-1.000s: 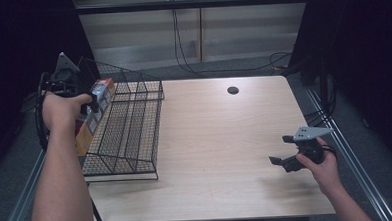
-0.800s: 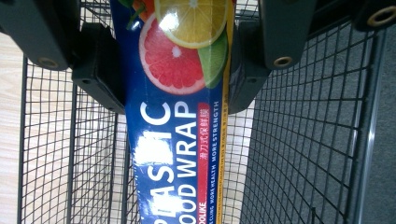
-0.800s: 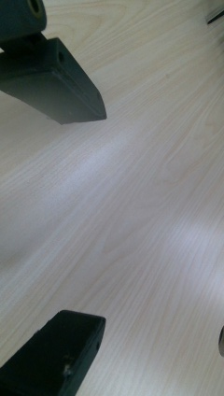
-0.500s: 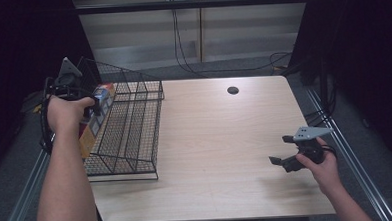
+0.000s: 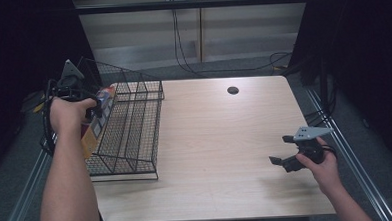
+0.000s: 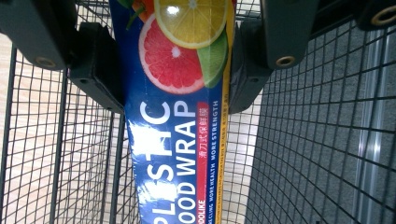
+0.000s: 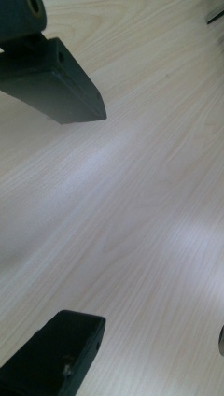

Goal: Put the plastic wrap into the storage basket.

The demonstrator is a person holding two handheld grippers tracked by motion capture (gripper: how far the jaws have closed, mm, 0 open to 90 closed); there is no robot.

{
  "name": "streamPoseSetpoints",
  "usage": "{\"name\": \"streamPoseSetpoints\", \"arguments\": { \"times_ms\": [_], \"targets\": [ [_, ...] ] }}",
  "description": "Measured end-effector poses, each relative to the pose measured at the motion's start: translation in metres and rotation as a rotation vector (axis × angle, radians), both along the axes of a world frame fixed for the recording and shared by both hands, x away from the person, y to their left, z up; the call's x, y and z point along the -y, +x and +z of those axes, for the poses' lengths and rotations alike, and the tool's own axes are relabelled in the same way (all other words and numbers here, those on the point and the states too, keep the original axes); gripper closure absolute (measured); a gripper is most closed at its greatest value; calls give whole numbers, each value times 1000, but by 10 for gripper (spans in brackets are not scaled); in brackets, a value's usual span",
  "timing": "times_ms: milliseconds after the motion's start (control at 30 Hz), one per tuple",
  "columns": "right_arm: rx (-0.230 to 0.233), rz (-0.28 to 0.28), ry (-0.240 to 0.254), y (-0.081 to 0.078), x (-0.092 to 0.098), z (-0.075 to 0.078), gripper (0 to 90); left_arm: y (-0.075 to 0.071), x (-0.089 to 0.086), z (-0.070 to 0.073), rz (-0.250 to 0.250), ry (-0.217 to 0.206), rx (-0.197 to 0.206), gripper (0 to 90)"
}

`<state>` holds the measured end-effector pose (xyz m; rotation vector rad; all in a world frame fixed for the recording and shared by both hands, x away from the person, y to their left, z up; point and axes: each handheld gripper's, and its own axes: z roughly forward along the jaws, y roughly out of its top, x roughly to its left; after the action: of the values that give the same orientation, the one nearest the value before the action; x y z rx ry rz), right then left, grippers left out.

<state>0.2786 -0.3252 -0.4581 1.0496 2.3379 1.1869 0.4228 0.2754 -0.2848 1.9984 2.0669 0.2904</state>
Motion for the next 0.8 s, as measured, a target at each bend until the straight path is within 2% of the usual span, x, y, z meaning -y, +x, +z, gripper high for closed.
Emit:
{"name": "streamPoseSetpoints", "arguments": {
  "times_ms": [133, 167, 200, 267, 367, 433, 467, 567, 600, 800],
  "targets": [
    [0, 0, 3, 0, 0, 0, 26, 1, 3, -1, 13, -22, -7, 413],
    [1, -2, 2, 0, 0, 0, 26, 0, 2, 0, 1, -18, 9, 411],
    [-1, -1, 5, 0, 0, 0, 26, -1, 1, 7, 7, -43, 56, 437],
    [0, 1, 4, 0, 1, 0, 26, -1, 0, 12, 0, -57, 56, 434],
    [1, 3, 2, 0, 0, 1, 26, -4, 1, 21, 2, -43, 61, 418],
    [2, 5, 2, 0, 0, 1, 26, -5, 2, 25, -4, -55, 56, 406],
    [1, 5, 2, 0, 0, 1, 26, -6, 3, 26, 6, -62, 63, 386],
    [2, 3, 0, -1, 0, 1, 26, -7, 5, 27, -14, -73, 58, 341],
    [5, 2, -1, -1, 0, 1, 26, -8, 6, 27, -6, -82, 61, 322],
    [1, 4, 0, 0, 0, 1, 26, -8, 14, 29, -20, -81, 71, 255]
  ]
}}
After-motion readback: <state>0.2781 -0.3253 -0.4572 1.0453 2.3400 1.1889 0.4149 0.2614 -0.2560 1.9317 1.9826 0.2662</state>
